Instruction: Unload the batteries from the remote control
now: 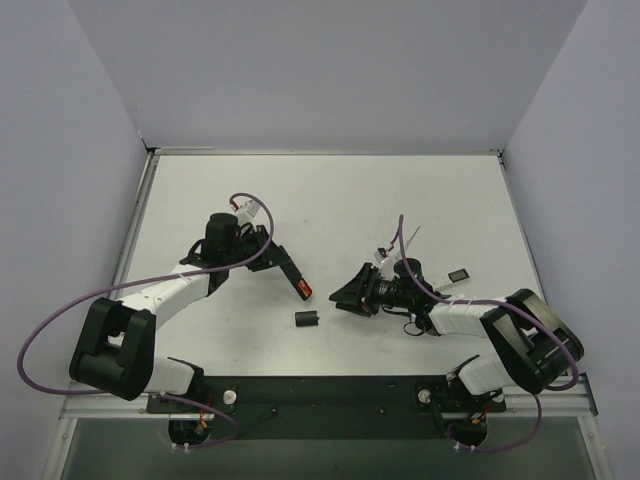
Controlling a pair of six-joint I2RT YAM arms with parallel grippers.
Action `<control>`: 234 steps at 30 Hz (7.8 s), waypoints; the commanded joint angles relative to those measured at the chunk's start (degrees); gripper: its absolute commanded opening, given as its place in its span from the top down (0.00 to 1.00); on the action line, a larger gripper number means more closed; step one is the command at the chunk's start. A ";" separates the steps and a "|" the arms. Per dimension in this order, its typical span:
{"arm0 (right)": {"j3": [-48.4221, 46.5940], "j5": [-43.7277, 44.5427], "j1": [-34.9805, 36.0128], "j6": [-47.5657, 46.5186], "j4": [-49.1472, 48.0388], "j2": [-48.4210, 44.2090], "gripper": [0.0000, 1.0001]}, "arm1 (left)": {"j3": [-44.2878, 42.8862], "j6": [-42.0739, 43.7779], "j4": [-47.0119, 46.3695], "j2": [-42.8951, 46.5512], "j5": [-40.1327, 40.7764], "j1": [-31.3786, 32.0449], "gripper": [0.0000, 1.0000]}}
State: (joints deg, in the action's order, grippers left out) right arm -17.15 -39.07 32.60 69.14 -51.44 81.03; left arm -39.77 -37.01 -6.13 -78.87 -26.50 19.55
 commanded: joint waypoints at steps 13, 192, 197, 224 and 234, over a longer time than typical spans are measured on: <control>-2.10 1.71 -0.26 -7.62 11.53 -9.22 0.57 | -21.04 17.40 25.45 -16.38 -14.98 -4.61 0.92; -42.00 43.02 20.22 -26.96 60.32 -1.06 0.39 | -9.63 -24.24 12.37 5.22 8.48 10.77 1.00; -42.62 43.11 20.84 -26.43 59.53 1.23 0.45 | -9.45 -24.77 12.46 5.66 9.27 10.77 1.00; -27.15 46.01 23.56 -22.47 60.67 -5.71 0.60 | -10.50 -20.29 16.15 4.60 6.64 2.95 1.00; -29.78 44.70 23.74 -23.18 61.11 -4.84 0.58 | -9.98 -19.50 15.97 3.90 7.16 2.95 1.00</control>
State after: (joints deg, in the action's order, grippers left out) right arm -47.03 2.72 56.36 46.65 -2.55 76.29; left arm -48.71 -58.24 12.78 -75.79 -24.21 25.04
